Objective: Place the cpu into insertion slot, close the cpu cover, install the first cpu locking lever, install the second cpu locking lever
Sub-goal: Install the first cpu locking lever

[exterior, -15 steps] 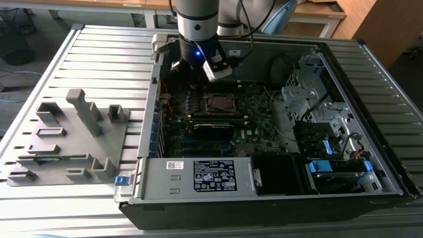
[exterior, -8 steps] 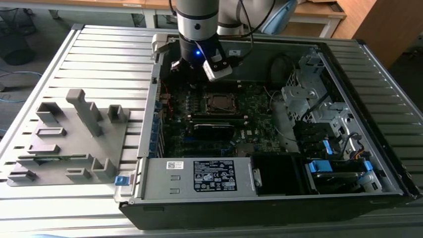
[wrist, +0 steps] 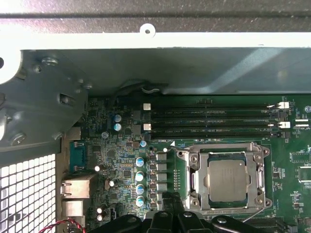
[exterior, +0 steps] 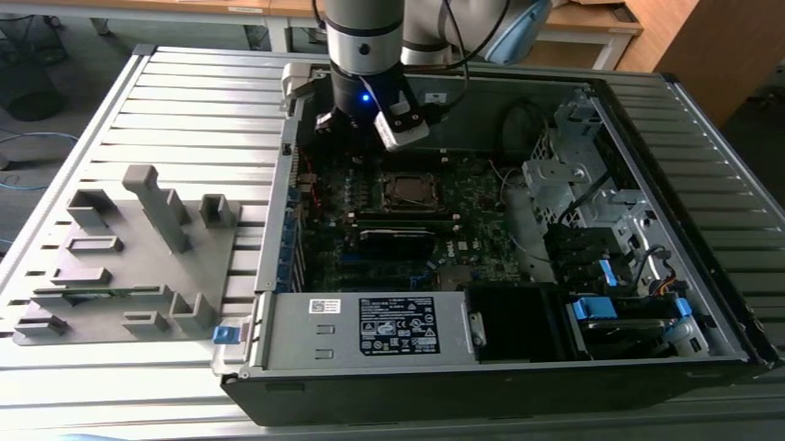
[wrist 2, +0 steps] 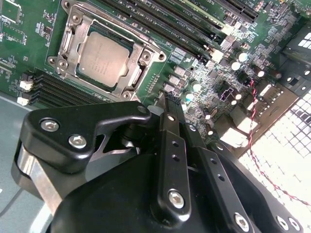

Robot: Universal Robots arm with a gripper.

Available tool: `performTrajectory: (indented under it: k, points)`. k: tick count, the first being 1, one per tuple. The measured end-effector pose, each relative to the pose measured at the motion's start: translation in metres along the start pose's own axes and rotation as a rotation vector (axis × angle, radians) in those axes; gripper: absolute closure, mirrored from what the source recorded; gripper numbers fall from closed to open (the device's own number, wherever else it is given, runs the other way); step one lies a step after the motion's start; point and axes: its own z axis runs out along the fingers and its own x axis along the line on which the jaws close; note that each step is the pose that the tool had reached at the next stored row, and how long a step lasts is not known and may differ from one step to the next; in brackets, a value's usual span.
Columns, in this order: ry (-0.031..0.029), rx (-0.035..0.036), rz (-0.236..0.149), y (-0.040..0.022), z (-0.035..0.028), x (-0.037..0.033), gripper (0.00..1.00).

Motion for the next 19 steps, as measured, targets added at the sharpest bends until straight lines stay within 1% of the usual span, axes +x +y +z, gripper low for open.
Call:
performTrajectory:
  k: [8,13,19]
  points:
    - [0.0000,-0.0001,0.000,0.0001,-0.0013,-0.0001,0.89]
    - [0.0000,0.0000,0.000,0.0003,-0.0010,0.0010,0.89]
    - [-0.0001,-0.0001,0.000,0.0032,-0.0008,0.0025,0.89]
